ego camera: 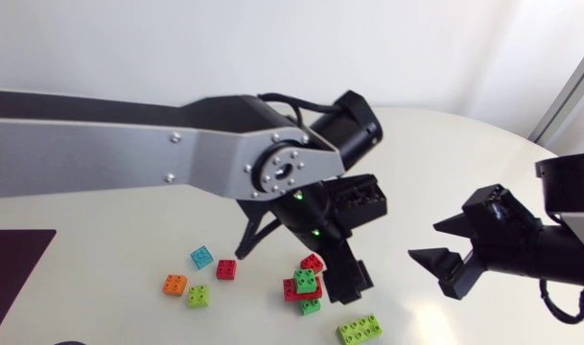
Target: Sort duplo bricks by size, large to the right and small to the left
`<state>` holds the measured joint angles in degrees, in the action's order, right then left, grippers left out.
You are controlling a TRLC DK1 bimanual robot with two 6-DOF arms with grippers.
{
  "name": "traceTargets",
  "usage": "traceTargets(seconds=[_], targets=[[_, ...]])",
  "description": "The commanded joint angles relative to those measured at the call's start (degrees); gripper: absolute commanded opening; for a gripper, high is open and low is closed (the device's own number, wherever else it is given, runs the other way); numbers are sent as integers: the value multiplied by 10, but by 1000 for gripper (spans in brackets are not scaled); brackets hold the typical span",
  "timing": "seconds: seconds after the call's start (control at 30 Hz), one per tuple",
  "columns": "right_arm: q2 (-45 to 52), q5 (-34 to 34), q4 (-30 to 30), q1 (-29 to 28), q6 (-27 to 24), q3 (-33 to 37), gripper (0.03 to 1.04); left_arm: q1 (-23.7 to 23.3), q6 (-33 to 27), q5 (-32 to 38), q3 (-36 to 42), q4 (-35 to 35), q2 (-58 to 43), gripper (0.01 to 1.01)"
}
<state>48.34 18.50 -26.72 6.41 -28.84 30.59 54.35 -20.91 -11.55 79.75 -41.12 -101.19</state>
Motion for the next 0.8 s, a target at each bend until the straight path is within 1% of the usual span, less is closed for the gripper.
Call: traceTargets(seconds=[0.0, 0.13, 0.3, 0.43, 0.53, 0.77], targets=[[36, -7, 15, 40, 24, 15, 895, -25, 12, 6, -37, -1, 30, 987], [106, 1, 51, 76, 28, 25, 895, -58, 12, 15, -68, 7, 50, 987], [192, 13, 82, 126, 30, 47, 893, -97, 8, 29, -113, 29, 72, 987], [251, 15, 110, 156, 27, 47, 893, -122, 2, 29, -141, 39, 93, 985], [286, 20, 123, 170, 27, 47, 893, -132, -2, 29, -159, 45, 102, 985], [346, 27, 148, 194, 25, 46, 885, -134, -2, 29, -177, 50, 113, 985]])
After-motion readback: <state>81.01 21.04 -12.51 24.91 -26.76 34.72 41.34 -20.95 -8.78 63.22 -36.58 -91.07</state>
